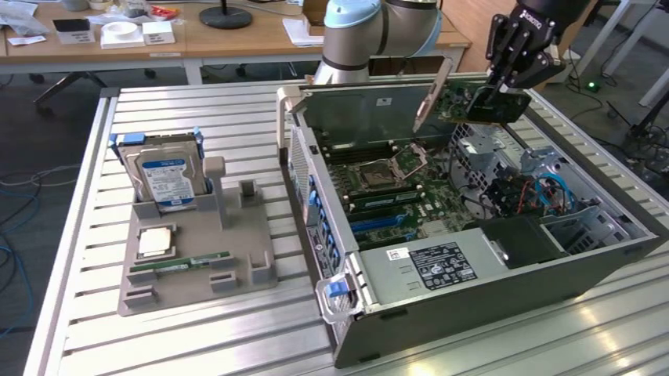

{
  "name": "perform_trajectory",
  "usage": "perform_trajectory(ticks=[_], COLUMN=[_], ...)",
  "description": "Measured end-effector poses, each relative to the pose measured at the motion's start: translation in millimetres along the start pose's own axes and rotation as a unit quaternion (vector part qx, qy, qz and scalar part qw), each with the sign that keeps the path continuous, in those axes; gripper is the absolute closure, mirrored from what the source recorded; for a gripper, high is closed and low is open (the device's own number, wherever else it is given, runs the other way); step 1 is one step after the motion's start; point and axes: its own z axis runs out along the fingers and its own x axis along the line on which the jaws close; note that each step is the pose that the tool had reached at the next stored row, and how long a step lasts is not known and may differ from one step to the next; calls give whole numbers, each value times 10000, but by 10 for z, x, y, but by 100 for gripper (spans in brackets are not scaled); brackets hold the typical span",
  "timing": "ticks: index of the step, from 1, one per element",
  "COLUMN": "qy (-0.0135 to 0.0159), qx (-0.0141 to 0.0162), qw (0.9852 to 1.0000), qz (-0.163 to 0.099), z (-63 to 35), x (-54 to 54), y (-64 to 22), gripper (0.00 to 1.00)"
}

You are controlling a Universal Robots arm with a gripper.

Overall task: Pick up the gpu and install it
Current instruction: 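Insert the gpu into the slot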

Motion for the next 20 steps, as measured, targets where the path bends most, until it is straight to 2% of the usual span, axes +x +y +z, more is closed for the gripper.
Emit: perform_trajectory(ticks=[3, 4, 6, 11, 12, 17, 18, 20], qy=[-1, -4, -8, -29, -31, -31, -34, -38], qx=[3, 16, 62, 216, 233, 240, 254, 301], qw=[10000, 10000, 10000, 9998, 9997, 9997, 9997, 9995], qz=[0, 0, -5, -23, -26, -26, -28, -37], z=[1, 6, 19, 57, 60, 63, 69, 83], x=[0, 1, 2, 10, 12, 12, 12, 15], y=[1, 4, 13, 61, 67, 69, 73, 91], gripper=[73, 73, 73, 73, 73, 73, 73, 73])
